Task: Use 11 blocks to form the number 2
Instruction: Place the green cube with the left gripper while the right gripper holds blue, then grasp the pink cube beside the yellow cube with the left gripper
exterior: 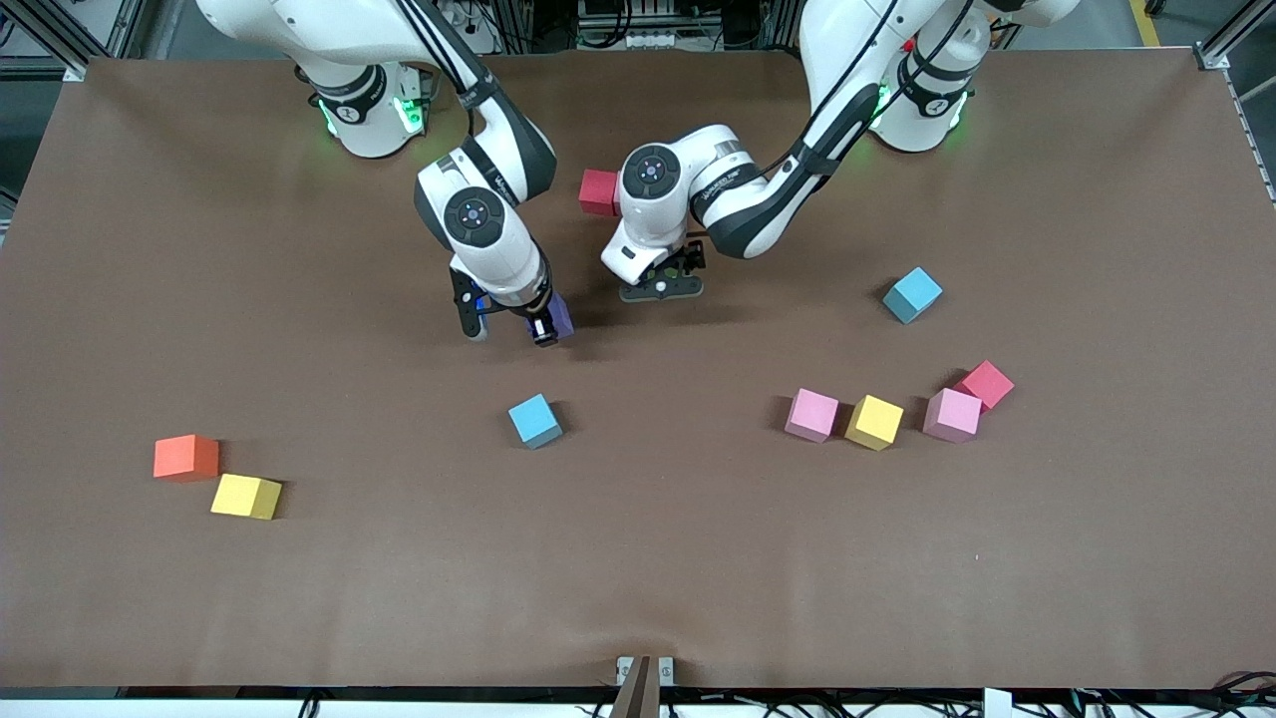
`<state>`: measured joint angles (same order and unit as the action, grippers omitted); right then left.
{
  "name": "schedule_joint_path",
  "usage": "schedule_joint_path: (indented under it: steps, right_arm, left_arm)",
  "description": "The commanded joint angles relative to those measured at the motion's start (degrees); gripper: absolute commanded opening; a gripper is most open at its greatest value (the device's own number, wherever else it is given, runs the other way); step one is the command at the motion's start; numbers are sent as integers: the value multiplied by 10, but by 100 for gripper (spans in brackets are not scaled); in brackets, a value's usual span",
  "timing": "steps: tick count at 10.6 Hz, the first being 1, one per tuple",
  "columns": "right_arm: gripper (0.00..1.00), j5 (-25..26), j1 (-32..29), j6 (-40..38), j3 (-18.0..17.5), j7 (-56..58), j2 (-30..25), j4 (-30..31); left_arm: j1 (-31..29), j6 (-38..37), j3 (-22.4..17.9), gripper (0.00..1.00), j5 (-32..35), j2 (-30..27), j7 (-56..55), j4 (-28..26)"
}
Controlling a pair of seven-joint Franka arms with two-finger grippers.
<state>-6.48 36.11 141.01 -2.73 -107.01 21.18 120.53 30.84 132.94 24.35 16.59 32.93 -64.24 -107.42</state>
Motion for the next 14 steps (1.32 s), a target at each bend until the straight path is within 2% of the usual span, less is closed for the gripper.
schedule_joint_path:
  steps: [1, 2, 5, 8, 11, 14]
  right_arm:
    - [0, 2, 31, 7, 0, -45, -18, 19]
    - [0, 2, 40, 7, 0, -56, -18, 19]
    - [0, 2, 68, 7, 0, -128, -17, 20]
    - [0, 16, 104, 7, 0, -209, -7, 19]
    - [0, 31, 124, 24, 0, -261, 15, 12]
    - [0, 35, 144, 30, 1, -297, 54, -20]
  left_arm:
    - [-14, -10, -4, 100, 33, -20, 44, -1]
    - [-16, -10, -23, 100, 33, -29, 63, 0]
    - [-53, -10, -37, 100, 30, -49, 129, 1]
    - [-96, -10, -47, 100, 26, -57, 306, 5]
    - [-103, -9, -73, 100, 24, -52, 456, 27]
    - [-125, -9, -77, 100, -2, -46, 501, 52]
